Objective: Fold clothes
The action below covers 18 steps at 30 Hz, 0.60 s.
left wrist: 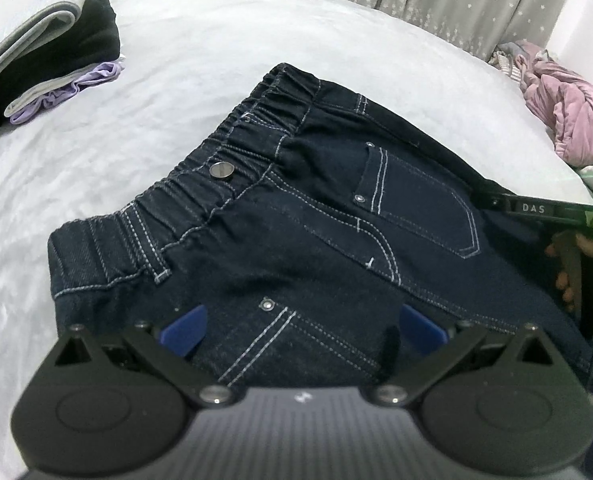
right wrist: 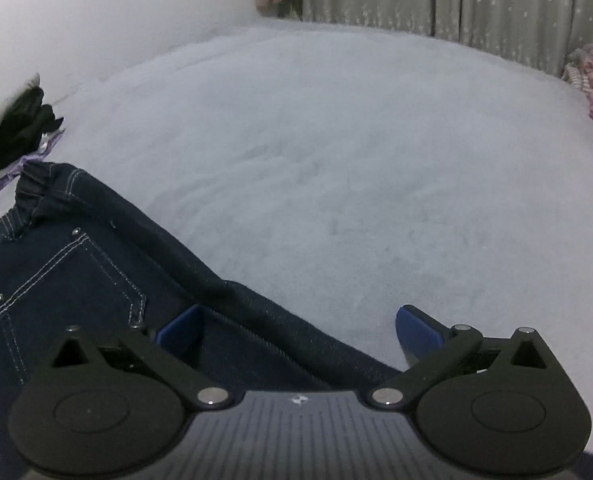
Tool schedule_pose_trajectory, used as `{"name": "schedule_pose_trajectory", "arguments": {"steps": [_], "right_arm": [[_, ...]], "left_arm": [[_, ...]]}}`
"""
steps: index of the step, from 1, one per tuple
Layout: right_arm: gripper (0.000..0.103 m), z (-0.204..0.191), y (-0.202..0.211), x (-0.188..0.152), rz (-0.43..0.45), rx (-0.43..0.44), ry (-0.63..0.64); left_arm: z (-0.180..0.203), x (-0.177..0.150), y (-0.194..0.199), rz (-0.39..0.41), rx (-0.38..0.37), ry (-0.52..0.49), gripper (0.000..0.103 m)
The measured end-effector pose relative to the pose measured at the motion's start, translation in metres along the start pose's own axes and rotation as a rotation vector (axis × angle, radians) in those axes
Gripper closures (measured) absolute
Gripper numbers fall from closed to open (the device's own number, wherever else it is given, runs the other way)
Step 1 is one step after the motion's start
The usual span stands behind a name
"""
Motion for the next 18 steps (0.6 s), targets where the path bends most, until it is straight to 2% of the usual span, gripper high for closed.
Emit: {"name": "schedule_pose_trajectory", "arguments": {"steps": [9,11,12,13,15,16,18], "right_arm": [[0.000,0.004,0.004,-0.002,0.015,0.013,0.036],[0.008,0.003,0.006,0.001,0.008,0.026,0.051],[0.025,0.001,0.010,0.003,0.015,0.040,0.065],[0.036,-0.002,0.014,0.004,0.025,0.055,0.078],[0.076,-0.012,0.020,0.005,0.031,0.057,0.112],[0.088,-0.019,0.024,0.005,0.034,0.052,0.136],[0.092,-0.035,0.037,0.002,0.055,0.008,0.202]], "left_arm": [[0.000,0.000,0.002,-0.002,-0.008,0.005,0.000],[0.000,0.000,0.002,-0.003,-0.020,0.012,0.000],[0.000,0.000,0.003,-0.003,-0.025,0.016,0.000],[-0.001,0.001,0.004,-0.003,-0.037,0.026,0.000],[-0.002,0.002,0.006,-0.002,-0.066,0.045,0.000],[-0.002,0.002,0.007,-0.002,-0.076,0.051,0.000],[-0.002,0.004,0.010,0.005,-0.106,0.065,0.000]]}}
Point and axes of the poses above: each gripper's, at about its wrist camera, not at the fingertips, and y roughly against the way its jaws point, z to its right, x to its top, the point moved 10 cm from there along -y, roughly the way its jaws point, and after that the axes turned 12 degrees about -z, right-handed, at the moved point
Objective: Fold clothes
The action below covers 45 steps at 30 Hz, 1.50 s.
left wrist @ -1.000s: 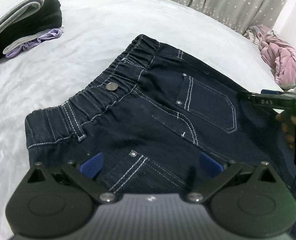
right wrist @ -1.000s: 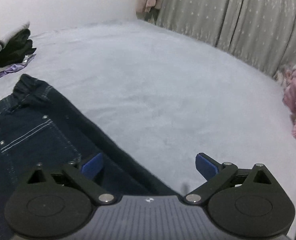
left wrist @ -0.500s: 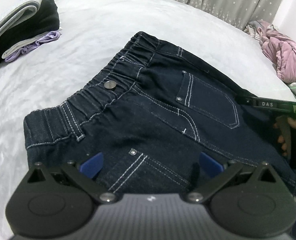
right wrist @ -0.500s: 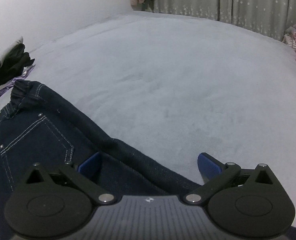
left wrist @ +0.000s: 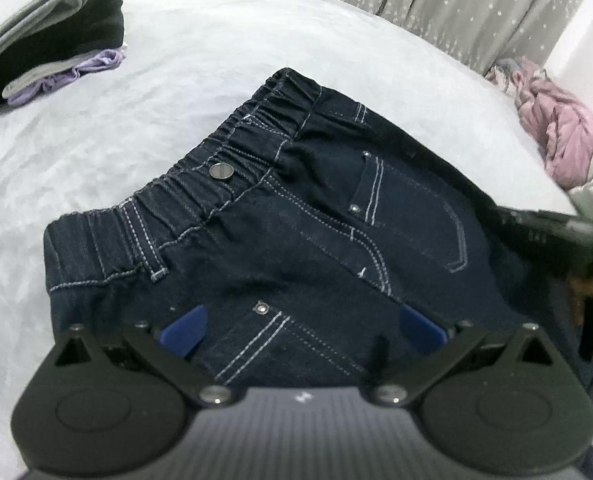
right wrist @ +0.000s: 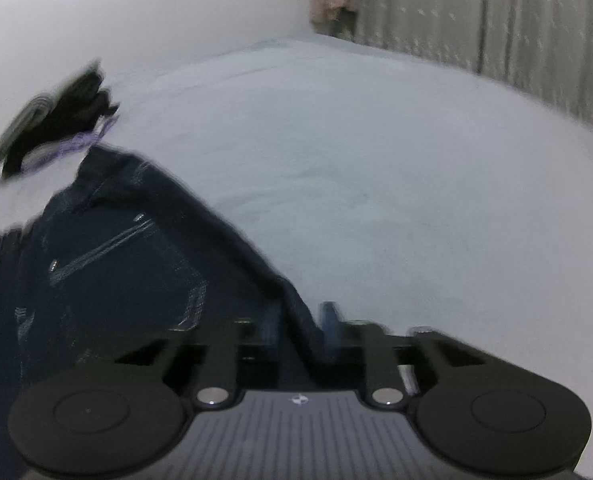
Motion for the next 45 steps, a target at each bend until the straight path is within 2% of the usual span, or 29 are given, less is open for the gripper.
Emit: {"name": "schedule_pose_trajectory", "arguments": {"steps": [6,13,16,20,21,22,23,25,26,27,28,29,31,32,34,37,38,39,41,45], "right_arm": [[0.095,-0.048,0.062,-0.005,0.097,-0.122,0.134],[0.096,-0.127,0.125,-0.040,0.132,-0.211,0.290],[0.096,-0.147,0.135,-0.061,0.131,-0.218,0.303],[0.096,-0.167,0.140,-0.093,0.112,-0.205,0.280],[0.096,-0.170,0.140,-0.102,0.104,-0.199,0.272],[0.096,-0.173,0.140,-0.107,0.100,-0.198,0.268],[0.095,-0.175,0.139,-0.114,0.093,-0.197,0.260],[0.094,-0.176,0.141,-0.125,0.081,-0.191,0.216],[0.094,-0.174,0.144,-0.126,0.086,-0.185,0.198],[0.089,-0.171,0.148,-0.127,0.090,-0.178,0.172],[0.081,-0.161,0.156,-0.129,0.092,-0.171,0.114],[0.075,-0.150,0.164,-0.130,0.097,-0.175,0.070],[0.059,-0.129,0.179,-0.131,0.108,-0.183,-0.017],[0.056,-0.118,0.186,-0.132,0.110,-0.194,-0.054],[0.045,-0.074,0.202,-0.135,0.101,-0.247,-0.190],[0.039,-0.013,0.222,-0.138,0.086,-0.317,-0.374],[0.039,0.002,0.227,-0.139,0.087,-0.328,-0.430],[0.039,0.030,0.235,-0.142,0.091,-0.343,-0.540],[0.037,0.059,0.241,-0.144,0.094,-0.355,-0.646],[0.025,0.121,0.249,-0.145,0.096,-0.378,-0.884]], "left_arm": [[0.008,0.002,0.012,0.046,-0.080,0.013,0.000],[0.029,0.003,0.043,0.155,-0.253,0.003,0.000],[0.031,0.003,0.051,0.190,-0.267,0.007,0.000],[0.027,0.000,0.049,0.193,-0.234,0.052,0.004],[0.024,-0.003,0.044,0.172,-0.202,0.079,0.013],[0.021,-0.006,0.041,0.161,-0.170,0.094,0.033],[0.020,-0.008,0.039,0.160,-0.144,0.098,0.042],[0.015,-0.012,0.036,0.171,-0.042,0.095,0.065],[0.013,-0.013,0.035,0.175,-0.017,0.096,0.069],[0.010,-0.014,0.035,0.175,-0.007,0.110,0.079],[0.009,-0.015,0.035,0.172,-0.006,0.119,0.084],[0.008,-0.015,0.036,0.169,-0.008,0.123,0.084],[0.008,-0.015,0.036,0.167,-0.010,0.127,0.085],[0.009,-0.014,0.036,0.168,-0.009,0.125,0.085],[0.011,-0.014,0.037,0.173,-0.002,0.118,0.085],[0.011,-0.016,0.039,0.179,0.008,0.102,0.084],[0.011,-0.016,0.039,0.181,0.009,0.098,0.084],[0.010,-0.015,0.039,0.180,0.006,0.098,0.084],[0.008,-0.013,0.039,0.175,-0.003,0.104,0.083],[0.006,-0.010,0.038,0.170,-0.009,0.107,0.083]]}}
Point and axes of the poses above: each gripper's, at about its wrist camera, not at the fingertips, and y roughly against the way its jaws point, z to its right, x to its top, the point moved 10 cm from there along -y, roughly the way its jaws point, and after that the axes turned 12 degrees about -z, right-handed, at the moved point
